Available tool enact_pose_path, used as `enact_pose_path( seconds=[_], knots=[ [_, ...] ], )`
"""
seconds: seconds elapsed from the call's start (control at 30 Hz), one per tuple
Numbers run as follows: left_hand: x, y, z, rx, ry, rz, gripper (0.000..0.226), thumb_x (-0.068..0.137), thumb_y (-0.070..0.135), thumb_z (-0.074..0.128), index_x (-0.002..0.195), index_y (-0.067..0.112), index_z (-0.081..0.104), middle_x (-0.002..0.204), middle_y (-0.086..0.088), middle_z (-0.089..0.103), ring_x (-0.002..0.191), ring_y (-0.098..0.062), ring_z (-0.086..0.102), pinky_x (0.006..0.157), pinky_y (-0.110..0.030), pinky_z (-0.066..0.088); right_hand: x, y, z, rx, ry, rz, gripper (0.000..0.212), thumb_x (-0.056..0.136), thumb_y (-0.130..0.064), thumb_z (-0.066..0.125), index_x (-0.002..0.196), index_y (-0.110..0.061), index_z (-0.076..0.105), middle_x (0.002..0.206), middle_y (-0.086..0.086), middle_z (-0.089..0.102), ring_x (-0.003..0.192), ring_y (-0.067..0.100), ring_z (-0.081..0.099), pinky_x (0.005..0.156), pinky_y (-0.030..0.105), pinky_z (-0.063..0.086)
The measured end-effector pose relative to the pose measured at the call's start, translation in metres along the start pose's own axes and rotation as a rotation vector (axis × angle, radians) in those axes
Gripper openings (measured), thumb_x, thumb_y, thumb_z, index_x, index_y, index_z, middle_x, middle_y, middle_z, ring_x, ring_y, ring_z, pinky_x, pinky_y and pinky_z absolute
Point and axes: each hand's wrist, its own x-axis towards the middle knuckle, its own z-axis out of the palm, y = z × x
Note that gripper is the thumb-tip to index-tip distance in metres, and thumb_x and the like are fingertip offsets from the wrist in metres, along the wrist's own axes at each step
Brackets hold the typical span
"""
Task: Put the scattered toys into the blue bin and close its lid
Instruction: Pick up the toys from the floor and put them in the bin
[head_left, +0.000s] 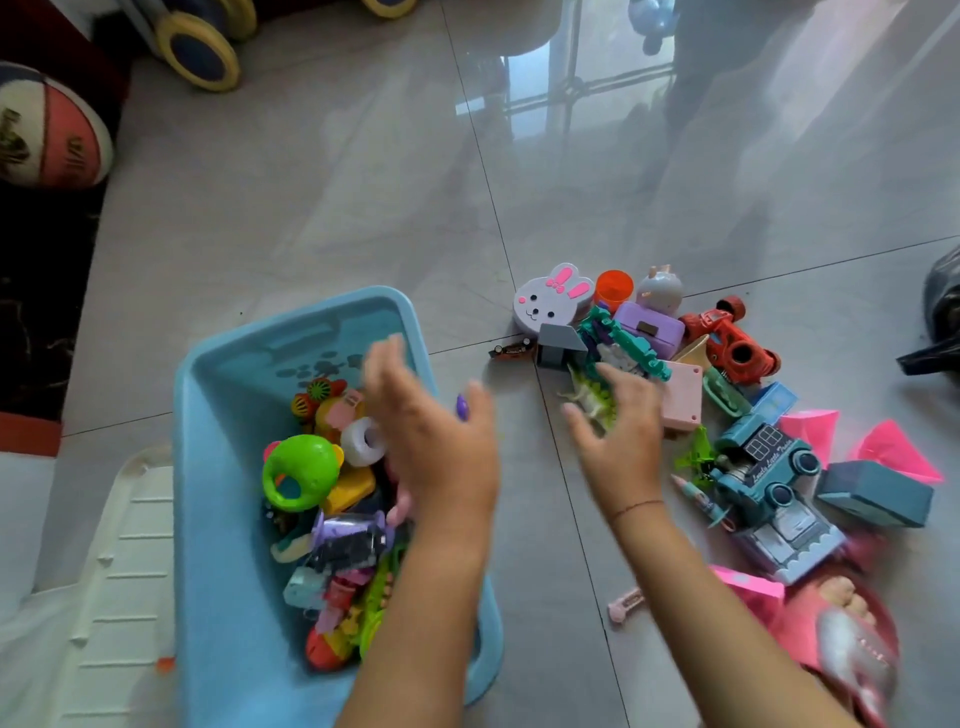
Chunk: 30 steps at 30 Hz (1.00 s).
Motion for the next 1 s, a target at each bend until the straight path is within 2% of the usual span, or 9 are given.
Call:
enact_pose_path(
  seconds=[0.1,0.23,0.3,0.4,0.53,0.63,0.77,0.9,1.0],
  knots=[
    [-0.025,0.029,0.061,0.043,-0.325,0.066,0.059,0.082,0.024,0.065,0.135,0.01,0.044,0.146,-0.011,0.035,0.134,-0.025,0.033,0.111,-0.031,0.025,0.031,0.059,-0.019,-0.167,0.057,0.214,0.064,0.076,-0.03,0.072,0.131,-0.012,0.045,0.13,0.019,0.042,0.121,0.034,0.04,0.103,0.039,0.033],
    [-0.045,0.01,0.141,0.217,-0.753,0.003,0.065,0.086,0.036,0.062,0.142,0.018,0.035,0.153,-0.004,0.024,0.139,-0.024,0.024,0.112,-0.034,0.024,0.053,0.108,-0.022,-0.283,-0.008,0.275,0.079,0.073,-0.034,0.075,0.139,-0.017,0.036,0.138,0.02,0.035,0.127,0.039,0.034,0.107,0.046,0.03],
    [-0.047,-0.008,0.168,0.316,-0.876,0.056,0.071,0.085,0.041,0.063,0.143,0.019,0.03,0.153,-0.004,0.023,0.139,-0.026,0.023,0.113,-0.036,0.022,0.059,0.121,-0.017,-0.313,-0.039,0.262,0.083,0.073,-0.038,0.075,0.142,-0.018,0.032,0.141,0.019,0.032,0.129,0.039,0.033,0.109,0.047,0.03],
    [-0.045,-0.03,0.191,0.511,-1.008,0.26,0.081,0.082,0.047,0.065,0.147,0.022,0.022,0.156,-0.004,0.018,0.138,-0.03,0.024,0.113,-0.039,0.021,0.064,0.131,-0.008,-0.325,-0.042,0.249,0.084,0.073,-0.04,0.074,0.141,-0.018,0.031,0.142,0.018,0.031,0.129,0.038,0.033,0.11,0.047,0.03],
    [-0.031,-0.047,0.208,0.645,-1.095,0.392,0.086,0.08,0.049,0.065,0.148,0.027,0.018,0.158,-0.005,0.012,0.136,-0.033,0.027,0.109,-0.043,0.026,0.067,0.138,-0.001,-0.295,-0.009,0.267,0.08,0.075,-0.036,0.073,0.141,-0.018,0.033,0.144,0.016,0.029,0.13,0.036,0.033,0.11,0.044,0.03],
    [-0.029,-0.052,0.213,0.618,-1.093,0.448,0.067,0.084,0.029,0.065,0.142,0.027,0.032,0.154,-0.007,0.019,0.13,-0.034,0.036,0.1,-0.043,0.038,0.066,0.14,0.002,-0.273,0.012,0.27,0.076,0.075,-0.026,0.073,0.141,-0.016,0.036,0.142,0.016,0.032,0.13,0.036,0.035,0.11,0.042,0.03],
    [-0.036,-0.059,0.207,0.525,-1.046,0.387,0.053,0.084,0.02,0.063,0.133,0.021,0.044,0.141,-0.007,0.036,0.118,-0.034,0.045,0.088,-0.042,0.048,0.056,0.138,0.0,-0.243,0.002,0.266,0.074,0.075,-0.02,0.071,0.14,-0.016,0.037,0.137,0.016,0.039,0.124,0.035,0.042,0.106,0.043,0.036],
    [-0.047,-0.062,0.195,0.481,-1.046,0.284,0.055,0.08,0.018,0.067,0.132,0.017,0.047,0.134,-0.008,0.043,0.118,-0.034,0.044,0.093,-0.04,0.044,0.04,0.125,-0.003,-0.147,0.011,0.291,0.072,0.076,-0.02,0.069,0.141,-0.023,0.036,0.135,0.011,0.044,0.12,0.03,0.047,0.095,0.041,0.044],
    [-0.051,-0.061,0.178,0.42,-1.04,0.192,0.057,0.078,0.019,0.069,0.131,0.018,0.048,0.131,-0.007,0.042,0.118,-0.031,0.044,0.093,-0.038,0.044,0.03,0.108,-0.013,-0.043,0.12,0.355,0.068,0.077,-0.02,0.068,0.138,-0.026,0.039,0.135,0.009,0.046,0.117,0.03,0.05,0.092,0.037,0.044]
  ],
)
